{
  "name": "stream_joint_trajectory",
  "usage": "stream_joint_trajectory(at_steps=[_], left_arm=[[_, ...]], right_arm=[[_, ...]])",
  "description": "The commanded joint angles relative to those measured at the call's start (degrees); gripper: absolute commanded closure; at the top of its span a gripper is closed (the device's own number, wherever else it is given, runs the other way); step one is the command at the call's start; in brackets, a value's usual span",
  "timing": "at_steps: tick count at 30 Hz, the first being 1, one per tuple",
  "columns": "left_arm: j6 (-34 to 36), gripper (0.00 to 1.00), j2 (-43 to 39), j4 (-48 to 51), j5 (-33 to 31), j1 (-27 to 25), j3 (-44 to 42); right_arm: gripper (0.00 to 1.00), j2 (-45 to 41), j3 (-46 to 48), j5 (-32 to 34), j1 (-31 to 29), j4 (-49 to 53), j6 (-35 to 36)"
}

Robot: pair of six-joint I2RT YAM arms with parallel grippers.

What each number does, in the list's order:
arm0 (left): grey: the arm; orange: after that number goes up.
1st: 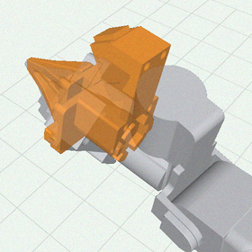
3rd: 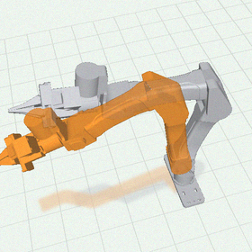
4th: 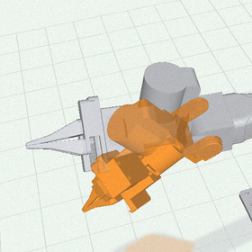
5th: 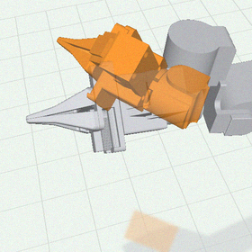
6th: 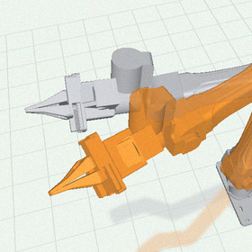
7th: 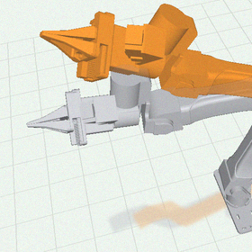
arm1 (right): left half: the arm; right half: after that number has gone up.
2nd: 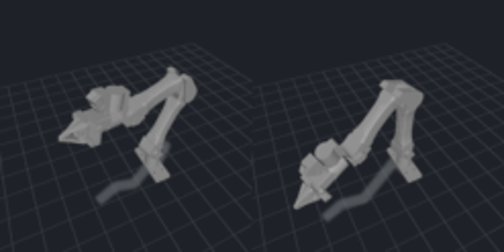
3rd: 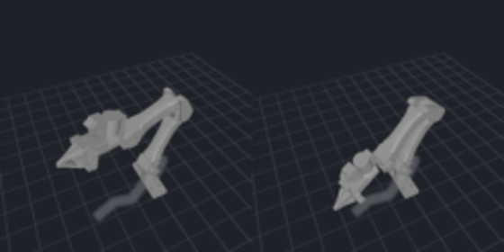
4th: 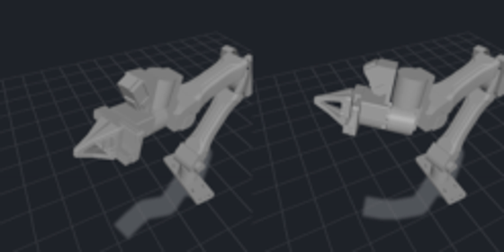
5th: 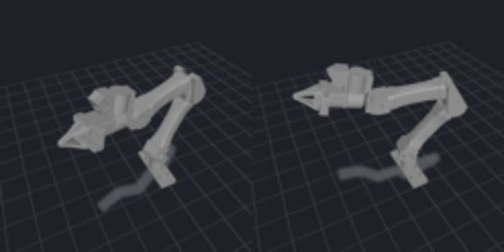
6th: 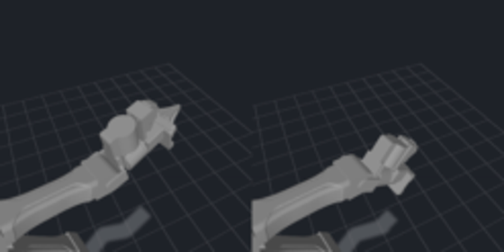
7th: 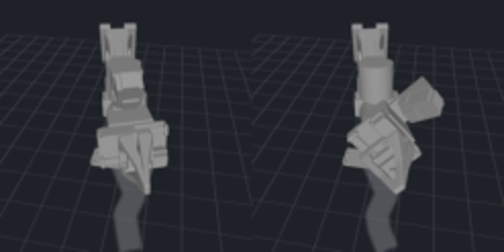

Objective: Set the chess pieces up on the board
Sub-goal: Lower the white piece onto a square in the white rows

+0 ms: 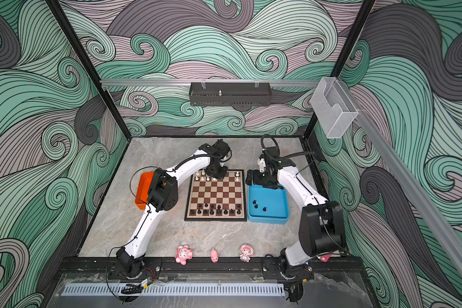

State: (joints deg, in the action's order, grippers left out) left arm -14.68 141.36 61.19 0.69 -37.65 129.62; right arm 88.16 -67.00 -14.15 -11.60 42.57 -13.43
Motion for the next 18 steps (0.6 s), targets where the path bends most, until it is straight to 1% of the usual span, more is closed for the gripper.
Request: stream_joint_trajectory(at_steps=[1, 18], left_arm=[[-0.9, 0.86, 1.3, -0.3, 0.3, -0.4, 2.1], [-1.3, 0.82, 1.6, -0.7, 0.9, -0.4, 2.0]], right_arm=[[0.01, 0.6, 0.7, -0.7, 0.4, -0.2, 1.0], [0.01, 0.7, 0.7, -0.9, 0.5, -0.3, 0.9]])
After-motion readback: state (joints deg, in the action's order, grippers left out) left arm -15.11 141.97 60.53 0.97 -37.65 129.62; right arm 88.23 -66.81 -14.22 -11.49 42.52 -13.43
